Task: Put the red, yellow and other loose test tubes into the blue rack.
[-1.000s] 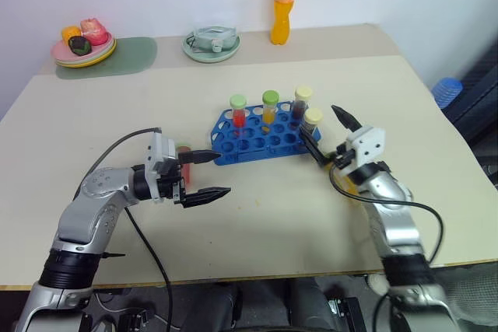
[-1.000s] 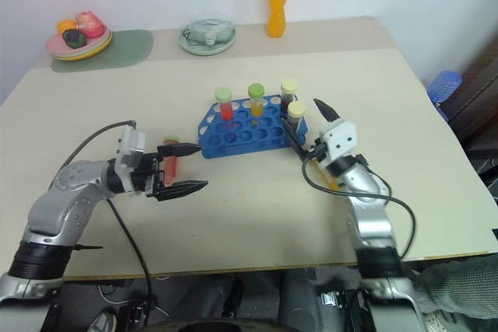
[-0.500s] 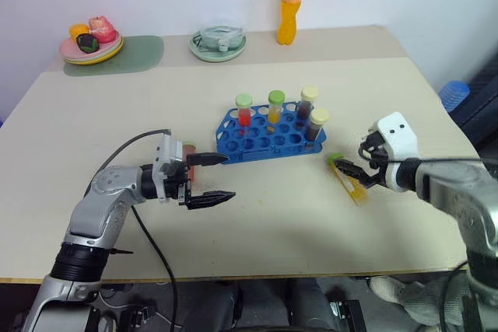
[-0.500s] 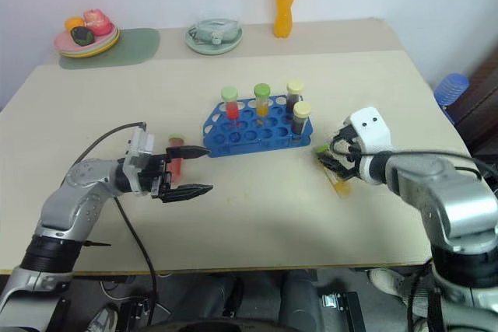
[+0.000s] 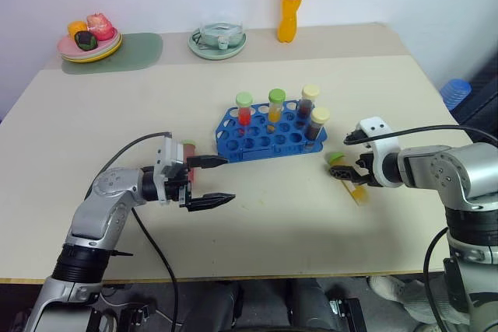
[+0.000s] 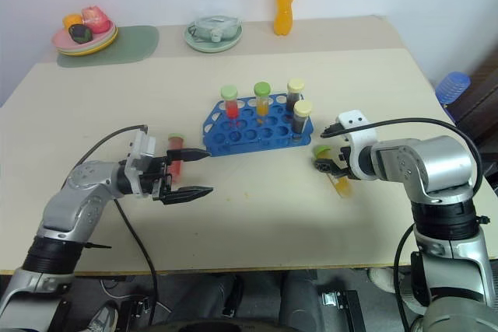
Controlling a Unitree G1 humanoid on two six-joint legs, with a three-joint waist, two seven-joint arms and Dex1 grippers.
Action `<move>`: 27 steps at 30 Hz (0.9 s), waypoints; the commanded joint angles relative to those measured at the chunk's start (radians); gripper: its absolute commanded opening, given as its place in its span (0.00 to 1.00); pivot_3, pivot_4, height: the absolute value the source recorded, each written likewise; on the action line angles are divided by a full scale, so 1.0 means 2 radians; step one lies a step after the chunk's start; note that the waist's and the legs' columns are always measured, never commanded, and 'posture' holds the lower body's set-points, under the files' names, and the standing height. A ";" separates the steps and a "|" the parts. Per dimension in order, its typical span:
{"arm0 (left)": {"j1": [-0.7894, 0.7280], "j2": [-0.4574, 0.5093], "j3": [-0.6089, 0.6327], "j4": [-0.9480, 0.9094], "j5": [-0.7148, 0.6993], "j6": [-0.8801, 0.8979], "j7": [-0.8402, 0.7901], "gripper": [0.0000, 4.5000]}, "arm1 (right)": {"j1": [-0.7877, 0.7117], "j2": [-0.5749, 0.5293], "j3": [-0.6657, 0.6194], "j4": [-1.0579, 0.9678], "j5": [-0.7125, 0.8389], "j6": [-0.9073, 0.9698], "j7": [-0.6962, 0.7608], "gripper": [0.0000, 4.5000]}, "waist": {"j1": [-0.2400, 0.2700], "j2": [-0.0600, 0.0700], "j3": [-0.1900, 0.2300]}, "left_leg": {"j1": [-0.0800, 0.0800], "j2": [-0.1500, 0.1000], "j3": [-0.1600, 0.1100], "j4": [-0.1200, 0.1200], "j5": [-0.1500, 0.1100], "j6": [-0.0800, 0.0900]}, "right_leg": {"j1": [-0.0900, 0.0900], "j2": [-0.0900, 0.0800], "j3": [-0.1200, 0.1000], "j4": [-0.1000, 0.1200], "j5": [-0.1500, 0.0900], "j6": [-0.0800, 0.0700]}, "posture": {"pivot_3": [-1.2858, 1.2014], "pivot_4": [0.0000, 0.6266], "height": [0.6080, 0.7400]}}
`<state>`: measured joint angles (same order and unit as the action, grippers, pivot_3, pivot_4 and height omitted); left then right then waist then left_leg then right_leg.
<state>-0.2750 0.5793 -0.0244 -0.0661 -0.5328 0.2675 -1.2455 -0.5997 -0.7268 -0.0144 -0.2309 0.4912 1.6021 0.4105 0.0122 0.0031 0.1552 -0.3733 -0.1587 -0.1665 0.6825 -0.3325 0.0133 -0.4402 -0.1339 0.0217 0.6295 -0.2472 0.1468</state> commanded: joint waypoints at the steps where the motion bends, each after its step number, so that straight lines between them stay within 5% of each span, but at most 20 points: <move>1: 0.008 0.001 0.007 -0.024 -0.005 -0.004 0.005 1.00 | -0.002 -0.003 0.019 0.011 -0.007 -0.020 0.006 0.77 | 0.000 0.000 0.000 | 0.000 0.000 0.000 0.000 0.000 0.000 | 0.000 0.000 0.000 0.000 0.000 0.000 | 0.52 0.24 1.00; 6: 0.017 0.004 0.011 -0.033 -0.007 -0.002 0.010 1.00 | 0.012 -0.014 0.044 0.014 -0.022 -0.055 0.015 0.23 | -0.002 -0.001 0.000 | 0.000 0.000 0.000 0.000 0.000 0.000 | 0.000 0.000 0.000 0.000 0.000 0.000 | 0.52 0.24 1.00; 12: 0.020 0.006 0.012 -0.035 -0.008 -0.001 0.013 1.00 | 0.022 -0.052 0.058 -0.012 -0.026 -0.121 0.055 0.23 | 0.000 -0.001 -0.001 | 0.000 0.000 0.000 0.000 0.000 0.000 | 0.000 0.000 0.000 0.000 0.000 0.000 | 0.52 0.24 1.00; 18: 0.020 0.006 0.013 -0.035 -0.009 -0.002 0.015 1.00 | 0.092 -0.081 0.003 -0.107 0.030 -0.277 0.190 0.23 | 0.000 -0.001 0.000 | 0.000 0.000 0.000 0.000 0.000 0.000 | 0.000 0.000 0.000 0.000 0.000 0.000 | 0.52 0.24 1.00; 22: 0.020 0.004 0.010 -0.035 -0.008 -0.001 0.014 1.00 | 0.119 -0.017 -0.014 -0.124 0.056 -0.381 0.224 0.23 | -0.001 -0.001 0.000 | 0.000 0.000 0.000 0.000 0.000 0.000 | 0.000 0.000 0.000 0.000 0.000 0.000 | 0.52 0.24 1.00; 27: 0.021 -0.007 0.017 -0.018 -0.004 -0.018 0.022 1.00 | 0.087 0.099 0.003 -0.069 0.008 -0.511 0.170 0.23 | 0.000 -0.001 0.000 | 0.000 0.000 0.000 0.000 0.000 0.000 | 0.000 0.000 0.000 0.000 0.000 0.000 | 0.52 0.24 1.00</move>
<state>-0.2322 0.5763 -0.0134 -0.1020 -0.5348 0.2585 -1.2125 -0.3891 -0.5673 -0.0072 -0.3926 0.5421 0.6829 0.7961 0.0117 0.0009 0.1544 -0.3723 -0.1587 -0.1665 0.6830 -0.3324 0.0130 -0.4394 -0.1332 0.0210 0.6299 -0.2471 0.1468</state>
